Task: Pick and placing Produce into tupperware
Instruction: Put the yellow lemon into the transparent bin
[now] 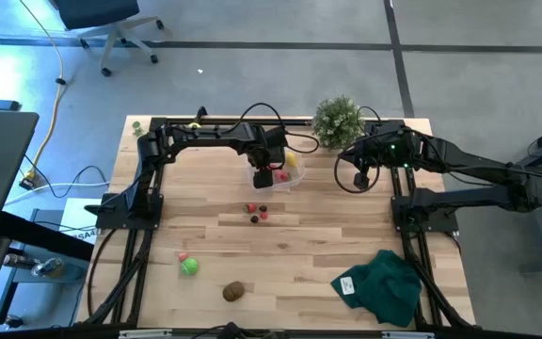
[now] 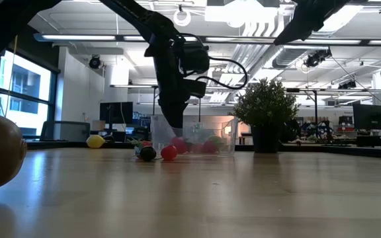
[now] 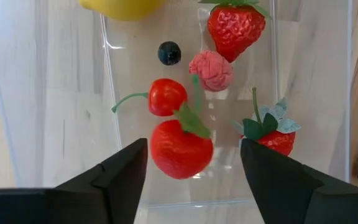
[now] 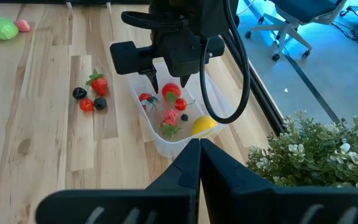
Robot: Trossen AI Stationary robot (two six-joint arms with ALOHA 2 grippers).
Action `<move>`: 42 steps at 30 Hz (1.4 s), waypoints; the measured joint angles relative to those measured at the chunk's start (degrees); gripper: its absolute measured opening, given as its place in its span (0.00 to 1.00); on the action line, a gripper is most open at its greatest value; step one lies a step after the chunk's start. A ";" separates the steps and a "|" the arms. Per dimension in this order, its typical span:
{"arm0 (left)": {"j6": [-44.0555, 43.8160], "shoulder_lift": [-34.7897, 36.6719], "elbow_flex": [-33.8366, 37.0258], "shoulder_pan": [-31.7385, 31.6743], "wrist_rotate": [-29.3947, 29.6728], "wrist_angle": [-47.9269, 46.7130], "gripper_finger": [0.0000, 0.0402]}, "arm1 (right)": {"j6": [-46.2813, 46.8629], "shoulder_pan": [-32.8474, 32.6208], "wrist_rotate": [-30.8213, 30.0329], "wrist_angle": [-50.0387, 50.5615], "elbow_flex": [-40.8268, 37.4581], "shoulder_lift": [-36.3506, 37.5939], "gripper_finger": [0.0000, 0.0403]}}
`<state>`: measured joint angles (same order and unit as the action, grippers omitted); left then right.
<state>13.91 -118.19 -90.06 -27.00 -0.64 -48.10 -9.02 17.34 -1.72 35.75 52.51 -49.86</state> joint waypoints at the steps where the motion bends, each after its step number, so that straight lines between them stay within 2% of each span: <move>1: -0.01 0.00 0.00 0.00 -0.01 -0.03 0.63 | 0.01 0.01 0.00 0.00 0.00 -0.01 0.00; 8: -0.69 0.91 -0.93 0.02 -1.71 -3.23 0.62 | 0.00 0.00 0.00 0.00 0.00 -0.01 0.00; 16: 1.17 1.03 -11.16 0.13 -1.25 -16.74 0.56 | 0.01 0.01 0.00 0.01 0.00 0.01 0.00; 19: 1.77 1.03 -16.36 0.02 1.27 -22.97 0.54 | 0.02 0.01 0.01 0.00 0.00 0.01 0.00; 23: 1.84 1.09 -23.45 -1.64 8.14 -31.35 0.52 | 0.00 -0.01 0.02 0.00 0.00 0.01 0.00; 27: 1.23 1.11 -29.47 -6.44 13.88 -38.37 0.51 | 0.02 -0.01 0.00 0.00 0.00 0.01 0.00; 31: 0.73 1.16 -31.50 -13.25 14.20 -41.82 0.51 | 0.00 -0.01 0.00 0.02 0.00 0.01 0.00; 35: 0.92 1.14 -29.72 -20.81 11.23 -42.00 0.51 | 0.02 0.01 0.00 0.00 0.00 0.01 0.00; 42: 2.51 1.09 -21.89 -31.20 11.21 -41.54 0.51 | 0.02 0.01 0.00 0.00 0.00 0.01 0.00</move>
<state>16.42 -117.10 -111.95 -58.20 10.57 -89.65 -8.99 17.34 -1.72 35.75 52.51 -49.84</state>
